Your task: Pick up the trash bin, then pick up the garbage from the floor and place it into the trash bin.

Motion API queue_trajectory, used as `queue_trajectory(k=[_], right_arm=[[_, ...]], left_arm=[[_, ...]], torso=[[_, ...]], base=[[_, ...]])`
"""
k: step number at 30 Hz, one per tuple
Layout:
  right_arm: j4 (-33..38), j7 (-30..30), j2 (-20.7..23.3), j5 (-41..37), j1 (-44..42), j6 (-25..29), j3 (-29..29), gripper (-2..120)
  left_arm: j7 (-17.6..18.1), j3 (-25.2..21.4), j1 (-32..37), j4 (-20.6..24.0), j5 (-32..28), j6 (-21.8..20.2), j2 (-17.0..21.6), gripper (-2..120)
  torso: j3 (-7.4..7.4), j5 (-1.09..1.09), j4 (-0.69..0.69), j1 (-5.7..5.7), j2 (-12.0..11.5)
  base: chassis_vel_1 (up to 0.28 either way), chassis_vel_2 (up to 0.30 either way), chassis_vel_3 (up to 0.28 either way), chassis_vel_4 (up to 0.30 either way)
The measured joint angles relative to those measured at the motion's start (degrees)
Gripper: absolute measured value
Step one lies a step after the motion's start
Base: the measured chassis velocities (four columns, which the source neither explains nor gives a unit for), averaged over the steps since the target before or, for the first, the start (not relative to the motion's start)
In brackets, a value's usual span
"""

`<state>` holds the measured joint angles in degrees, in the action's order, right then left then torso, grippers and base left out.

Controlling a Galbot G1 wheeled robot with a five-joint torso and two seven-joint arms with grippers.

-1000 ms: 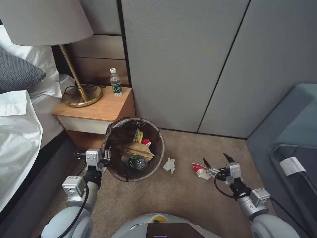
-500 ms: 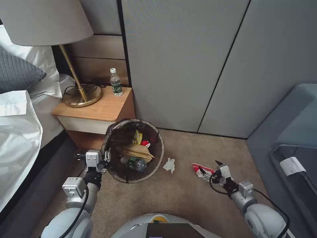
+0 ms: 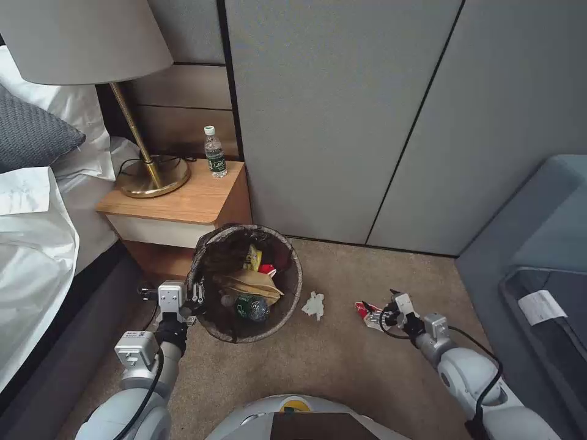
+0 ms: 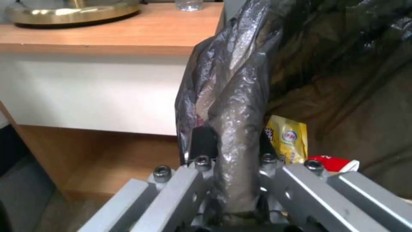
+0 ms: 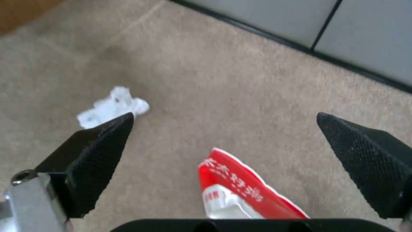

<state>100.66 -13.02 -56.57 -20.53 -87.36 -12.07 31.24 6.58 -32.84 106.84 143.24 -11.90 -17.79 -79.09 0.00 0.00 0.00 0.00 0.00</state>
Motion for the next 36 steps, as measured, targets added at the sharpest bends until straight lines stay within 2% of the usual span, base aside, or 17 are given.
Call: queue_trajectory(k=[16,36], right_arm=[[-13.1,-4.0,0.7,-0.4,5.3,0.8,-3.1,100],[-22.5,-5.0,-1.0,1.9,11.1,2.0,-7.0,100]], left_arm=[[0.0,-0.1,0.3,0.0,0.5,0.1,-0.2,3],[-0.1,-0.5,0.3,0.0,0.6,0.2,-0.2,3]], torso=[[0.0,0.0,0.0,0.0,0.0],[0.0,-0.01,0.0,0.0,0.0]], base=[[0.0,0.0,0.0,0.0],[0.0,0.0,0.0,0.0]])
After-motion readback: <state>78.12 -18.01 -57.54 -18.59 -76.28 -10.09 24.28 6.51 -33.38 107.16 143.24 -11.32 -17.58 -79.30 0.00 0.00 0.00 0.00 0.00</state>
